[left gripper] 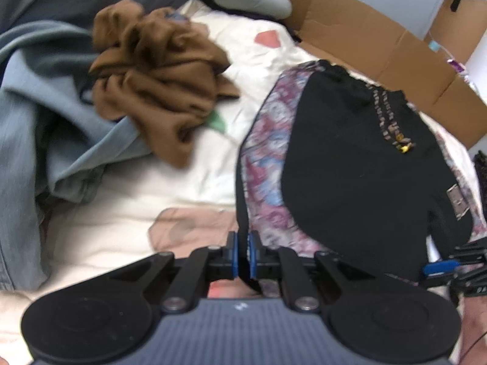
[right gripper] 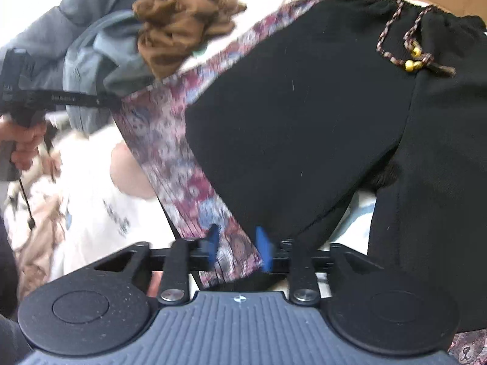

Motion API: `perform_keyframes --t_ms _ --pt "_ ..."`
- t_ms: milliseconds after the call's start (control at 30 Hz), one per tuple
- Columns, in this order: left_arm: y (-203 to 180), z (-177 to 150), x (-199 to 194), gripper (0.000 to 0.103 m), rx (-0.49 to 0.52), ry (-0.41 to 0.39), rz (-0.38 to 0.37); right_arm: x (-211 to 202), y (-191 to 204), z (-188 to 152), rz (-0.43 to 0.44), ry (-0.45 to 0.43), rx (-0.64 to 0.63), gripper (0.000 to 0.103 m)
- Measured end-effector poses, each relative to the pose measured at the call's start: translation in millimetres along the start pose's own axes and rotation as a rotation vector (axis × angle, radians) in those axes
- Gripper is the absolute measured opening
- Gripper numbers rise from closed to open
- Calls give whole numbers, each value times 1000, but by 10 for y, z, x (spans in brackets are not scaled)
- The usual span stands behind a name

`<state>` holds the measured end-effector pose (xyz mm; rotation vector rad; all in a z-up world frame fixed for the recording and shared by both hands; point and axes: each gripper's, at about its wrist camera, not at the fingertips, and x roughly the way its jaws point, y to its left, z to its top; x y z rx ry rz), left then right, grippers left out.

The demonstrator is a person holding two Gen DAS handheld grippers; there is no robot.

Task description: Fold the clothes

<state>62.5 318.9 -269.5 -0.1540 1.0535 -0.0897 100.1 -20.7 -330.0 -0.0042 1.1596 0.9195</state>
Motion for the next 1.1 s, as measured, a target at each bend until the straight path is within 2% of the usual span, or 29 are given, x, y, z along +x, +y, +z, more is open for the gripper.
perform_keyframes --t_ms 400,767,1100 --pt "-726 209 24 7 33 28 -81 -283 15 138 43 -119 8 41" --pt "-1377 364 219 7 33 75 -232 -388 76 246 61 -204 -13 41" --pt "-1826 367 406 7 4 100 -370 -377 8 368 30 -261 50 42"
